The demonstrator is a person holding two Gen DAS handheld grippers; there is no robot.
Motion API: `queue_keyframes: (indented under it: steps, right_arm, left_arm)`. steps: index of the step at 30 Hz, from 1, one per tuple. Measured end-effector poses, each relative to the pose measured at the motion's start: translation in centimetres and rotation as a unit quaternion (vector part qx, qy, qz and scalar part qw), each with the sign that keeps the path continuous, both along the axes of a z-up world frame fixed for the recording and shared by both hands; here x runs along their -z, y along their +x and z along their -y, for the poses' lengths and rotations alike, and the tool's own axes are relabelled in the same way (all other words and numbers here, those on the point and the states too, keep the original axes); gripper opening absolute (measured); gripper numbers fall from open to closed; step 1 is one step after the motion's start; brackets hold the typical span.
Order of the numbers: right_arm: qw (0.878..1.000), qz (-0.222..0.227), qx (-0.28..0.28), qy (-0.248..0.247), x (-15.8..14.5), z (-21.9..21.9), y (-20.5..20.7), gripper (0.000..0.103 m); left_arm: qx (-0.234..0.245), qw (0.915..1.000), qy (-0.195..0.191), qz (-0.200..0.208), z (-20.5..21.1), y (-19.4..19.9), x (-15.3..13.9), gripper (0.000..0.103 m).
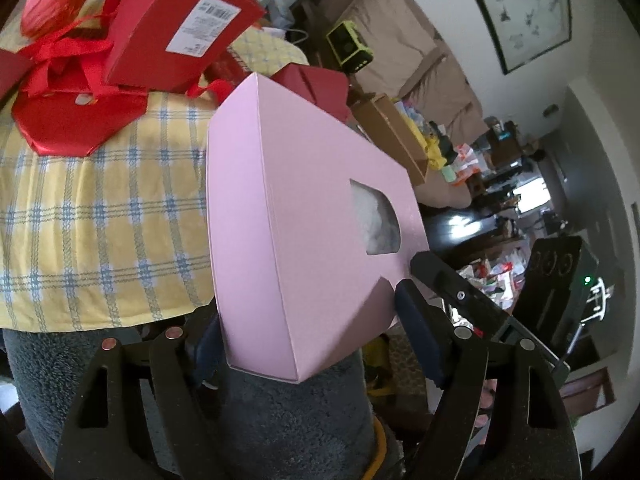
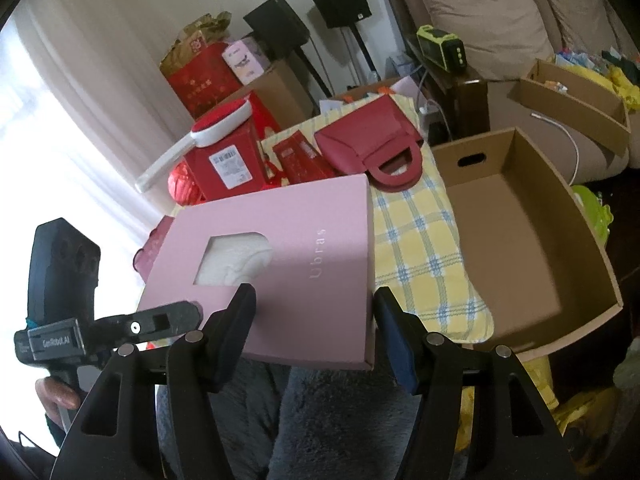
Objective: Organize objects
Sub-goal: 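Carry the pink box with both grippers toward the cardboard box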
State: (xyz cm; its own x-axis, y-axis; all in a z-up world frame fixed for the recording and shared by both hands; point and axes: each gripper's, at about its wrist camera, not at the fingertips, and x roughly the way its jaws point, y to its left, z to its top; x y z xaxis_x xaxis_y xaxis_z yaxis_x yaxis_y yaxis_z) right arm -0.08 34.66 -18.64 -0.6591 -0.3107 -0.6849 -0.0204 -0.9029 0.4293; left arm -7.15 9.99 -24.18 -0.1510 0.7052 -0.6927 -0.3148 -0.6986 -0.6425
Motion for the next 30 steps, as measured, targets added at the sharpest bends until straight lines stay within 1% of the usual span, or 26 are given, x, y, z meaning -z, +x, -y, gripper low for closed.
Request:
queue_keyframes:
  steps: [13, 30]
  right_arm:
    - [1.000, -0.028, 0.008, 0.007, -1.9, 0.0, 0.7, 0.063]
    - [0.998, -0.049, 0.014, 0.021, -3.7, -0.1, 1.7, 0.063]
  left_arm:
    - [0.001, 0.9994, 0.010, -0.034, -0.3, 0.9, -2.3, 0.076]
    - [0.003, 0.9980, 0.023, -0.059, -0.4, 1.4, -3.8, 0.076]
